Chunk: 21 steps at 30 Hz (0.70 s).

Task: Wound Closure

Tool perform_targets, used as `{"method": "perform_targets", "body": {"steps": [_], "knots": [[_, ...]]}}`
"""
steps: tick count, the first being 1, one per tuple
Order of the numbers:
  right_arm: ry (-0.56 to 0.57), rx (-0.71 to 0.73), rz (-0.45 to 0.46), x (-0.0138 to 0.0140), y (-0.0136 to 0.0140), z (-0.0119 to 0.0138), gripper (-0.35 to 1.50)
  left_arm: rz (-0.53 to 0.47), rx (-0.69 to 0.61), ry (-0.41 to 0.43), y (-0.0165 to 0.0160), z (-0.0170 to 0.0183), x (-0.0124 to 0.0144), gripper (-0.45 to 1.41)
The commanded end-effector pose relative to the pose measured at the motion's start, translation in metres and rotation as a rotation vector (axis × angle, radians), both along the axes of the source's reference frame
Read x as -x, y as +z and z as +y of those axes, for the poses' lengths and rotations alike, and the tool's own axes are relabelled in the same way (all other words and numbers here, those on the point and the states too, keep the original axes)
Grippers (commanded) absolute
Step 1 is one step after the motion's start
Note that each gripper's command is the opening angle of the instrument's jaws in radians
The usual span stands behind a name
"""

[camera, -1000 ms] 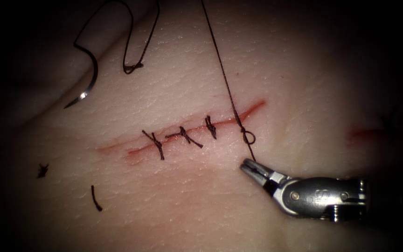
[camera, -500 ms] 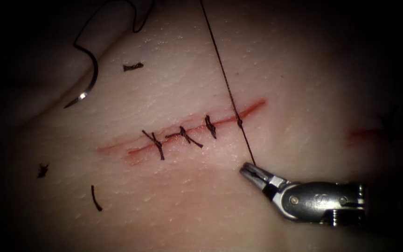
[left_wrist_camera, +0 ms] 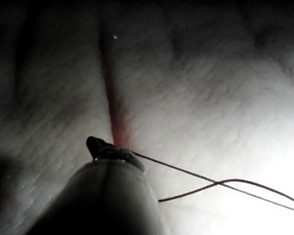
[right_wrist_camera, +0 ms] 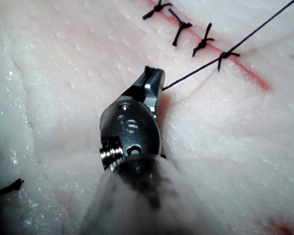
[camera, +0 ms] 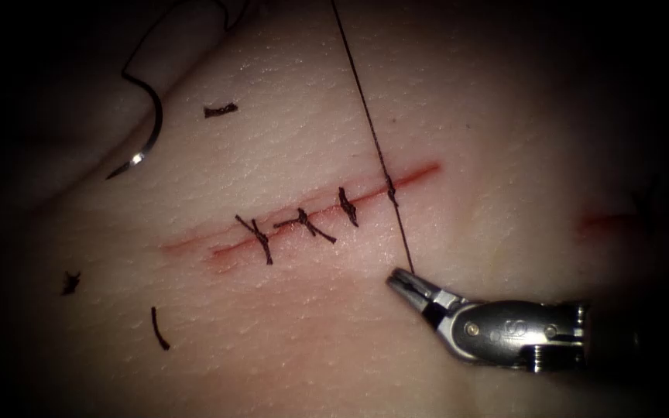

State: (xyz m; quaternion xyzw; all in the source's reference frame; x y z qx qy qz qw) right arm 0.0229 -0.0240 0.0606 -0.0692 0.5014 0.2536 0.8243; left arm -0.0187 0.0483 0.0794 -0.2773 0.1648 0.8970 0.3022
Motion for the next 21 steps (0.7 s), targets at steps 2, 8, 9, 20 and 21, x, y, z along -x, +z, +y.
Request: {"method": "perform_targets", "body": {"steps": [2,8,9,20,21], "knots": [[-0.008,-0.017,-0.007,-0.0003,0.0015,-0.0019,-0.35,0.001,0.005,0.000,0.0007,0.0005,0.0005,-0.45],[-0.006,-0.029,-0.013,0.0002,0.0021,-0.0015,-0.35,0.010,0.016,-0.002,0.0014,0.0003,0.0007,-0.45],[-0.003,-0.029,-0.012,0.0001,0.0020,-0.0014,-0.35,0.012,0.017,-0.003,0.0015,0.0002,0.0008,-0.45],[0.004,-0.037,-0.011,0.0004,0.0016,-0.0002,-0.35,0.018,0.022,-0.015,0.0019,0.0008,0.0013,-0.45],[0.006,-0.036,-0.009,0.0004,0.0015,-0.0002,-0.35,0.019,0.022,-0.015,0.0019,0.0007,0.0013,-0.45]]}}
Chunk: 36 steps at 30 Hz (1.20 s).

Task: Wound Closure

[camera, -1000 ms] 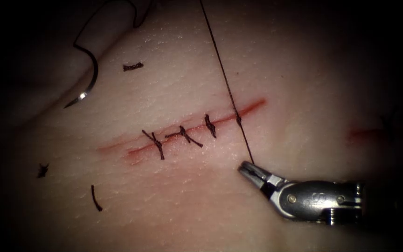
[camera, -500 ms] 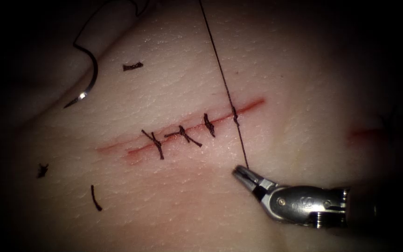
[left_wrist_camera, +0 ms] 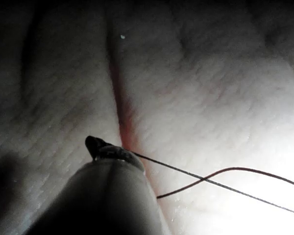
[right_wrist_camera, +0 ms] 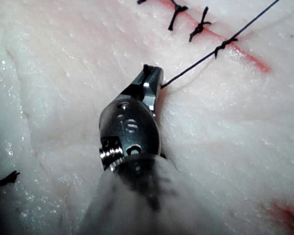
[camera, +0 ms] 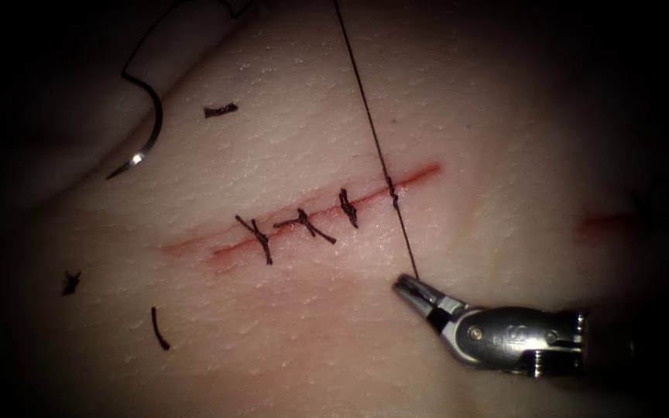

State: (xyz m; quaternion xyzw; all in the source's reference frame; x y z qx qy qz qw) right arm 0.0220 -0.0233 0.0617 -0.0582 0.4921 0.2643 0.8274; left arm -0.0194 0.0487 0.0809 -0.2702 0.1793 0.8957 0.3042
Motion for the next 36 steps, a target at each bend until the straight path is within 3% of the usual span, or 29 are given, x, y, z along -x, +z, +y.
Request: {"method": "perform_targets", "body": {"steps": [1,6,7,8,10,13,17,18,26,31,36], "knots": [[-0.002,-0.002,0.004,-0.0006,0.0004,-0.0008,-0.35,0.001,0.000,-0.002,0.0004,0.0003,0.0006,-0.45],[-0.008,-0.020,0.025,-0.0007,0.0000,-0.0001,-0.35,-0.016,0.002,0.008,0.0002,-0.0004,0.0008,-0.45],[-0.005,-0.027,0.027,-0.0007,-0.0001,0.0001,-0.03,-0.019,-0.001,0.013,0.0000,-0.0008,0.0009,-0.45],[0.003,-0.045,0.034,-0.0006,-0.0003,0.0004,0.42,-0.027,-0.008,0.024,-0.0002,-0.0012,0.0011,-0.45],[0.008,-0.062,0.039,-0.0004,-0.0008,0.0009,0.93,-0.049,-0.019,0.054,-0.0009,-0.0024,0.0014,-0.45],[0.006,-0.079,0.038,0.0000,-0.0021,0.0019,1.28,-0.092,-0.050,0.077,-0.0026,-0.0049,0.0017,-0.45],[0.001,-0.100,0.046,0.0002,-0.0040,0.0029,1.43,-0.142,-0.095,0.118,-0.0056,-0.0083,0.0018,-0.45],[0.003,-0.110,0.047,0.0002,-0.0049,0.0035,1.47,-0.172,-0.110,0.133,-0.0075,-0.0103,0.0018,-0.45],[-0.043,-0.154,0.094,0.0001,-0.0069,0.0064,1.40,-0.245,-0.147,0.194,-0.0157,-0.0186,0.0023,-0.45],[-0.094,-0.185,0.153,-0.0004,-0.0068,0.0090,1.08,-0.278,-0.157,0.236,-0.0198,-0.0237,0.0032,-0.45],[-0.131,-0.196,0.156,-0.0014,-0.0054,0.0115,0.74,-0.295,-0.155,0.258,-0.0224,-0.0280,0.0045,-0.45]]}}
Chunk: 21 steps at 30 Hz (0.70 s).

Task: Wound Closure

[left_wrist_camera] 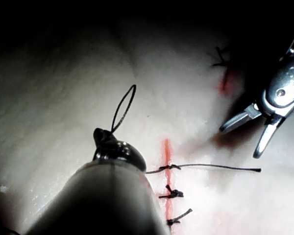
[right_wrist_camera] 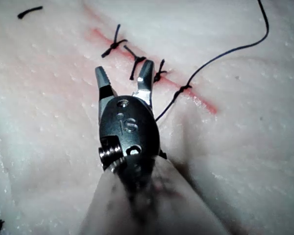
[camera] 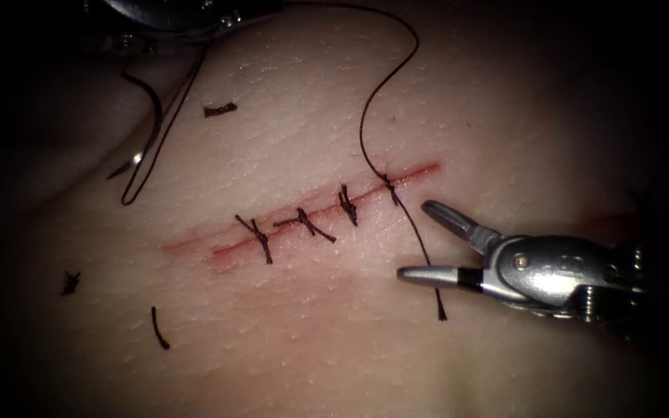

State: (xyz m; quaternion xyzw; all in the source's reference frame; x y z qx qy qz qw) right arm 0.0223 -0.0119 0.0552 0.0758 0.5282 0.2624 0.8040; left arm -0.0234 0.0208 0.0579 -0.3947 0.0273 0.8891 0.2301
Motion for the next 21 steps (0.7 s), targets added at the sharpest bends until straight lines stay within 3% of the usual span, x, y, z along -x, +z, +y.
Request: {"method": "perform_targets", "body": {"steps": [1,5,7,11,21], "knots": [[-0.006,0.002,0.005,-0.0012,0.0015,0.0006,0.69,-0.002,0.004,0.004,0.0000,-0.0010,0.0009,-0.45],[-0.014,-0.002,-0.002,-0.0022,0.0037,0.0025,0.69,-0.008,0.020,0.021,-0.0012,-0.0032,0.0020,-0.45],[-0.023,-0.003,0.001,-0.0025,0.0048,0.0035,0.54,-0.013,0.015,0.040,-0.0017,-0.0043,0.0024,-0.45],[-0.040,-0.002,0.026,-0.0027,0.0066,0.0054,-0.35,-0.025,0.013,0.065,-0.0024,-0.0059,0.0029,-0.45],[0.004,0.041,0.112,-0.0041,0.0092,0.0087,-0.35,-0.041,0.024,0.108,-0.0016,-0.0102,0.0044,-0.45]]}}
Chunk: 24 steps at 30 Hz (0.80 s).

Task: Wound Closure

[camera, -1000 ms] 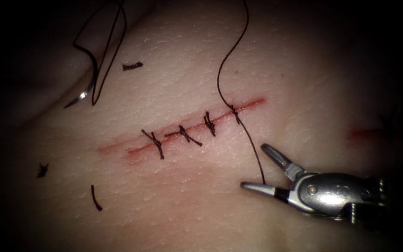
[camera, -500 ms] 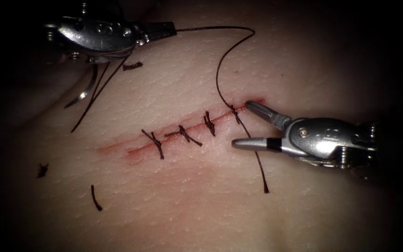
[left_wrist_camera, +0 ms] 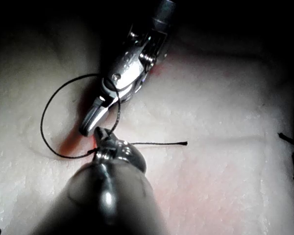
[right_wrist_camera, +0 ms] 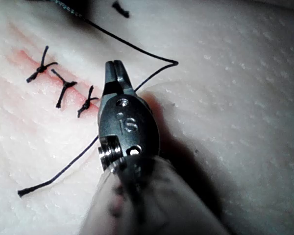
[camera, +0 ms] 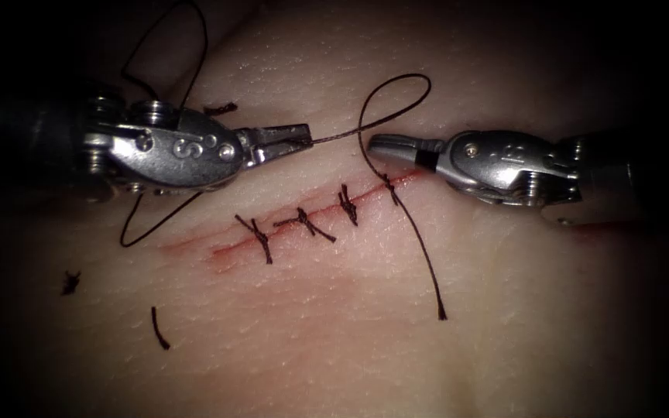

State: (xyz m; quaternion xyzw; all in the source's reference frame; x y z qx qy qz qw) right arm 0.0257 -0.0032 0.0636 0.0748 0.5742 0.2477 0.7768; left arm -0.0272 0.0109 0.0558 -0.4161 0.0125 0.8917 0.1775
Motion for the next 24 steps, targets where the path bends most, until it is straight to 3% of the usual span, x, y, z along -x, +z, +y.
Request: {"method": "perform_targets", "body": {"steps": [1,12,24], "knots": [[0.017,0.006,0.025,-0.0009,0.0011,0.0004,-0.35,-0.004,0.001,0.005,0.0006,-0.0007,0.0007,-0.45],[0.101,-0.085,0.266,-0.0013,0.0016,0.0019,-0.35,-0.024,-0.019,0.030,0.0025,-0.0042,0.0031,-0.45],[-0.034,-0.195,0.516,-0.0016,-0.0016,0.0011,-0.35,-0.007,-0.040,0.051,0.0071,-0.0030,0.0036,-0.45]]}}
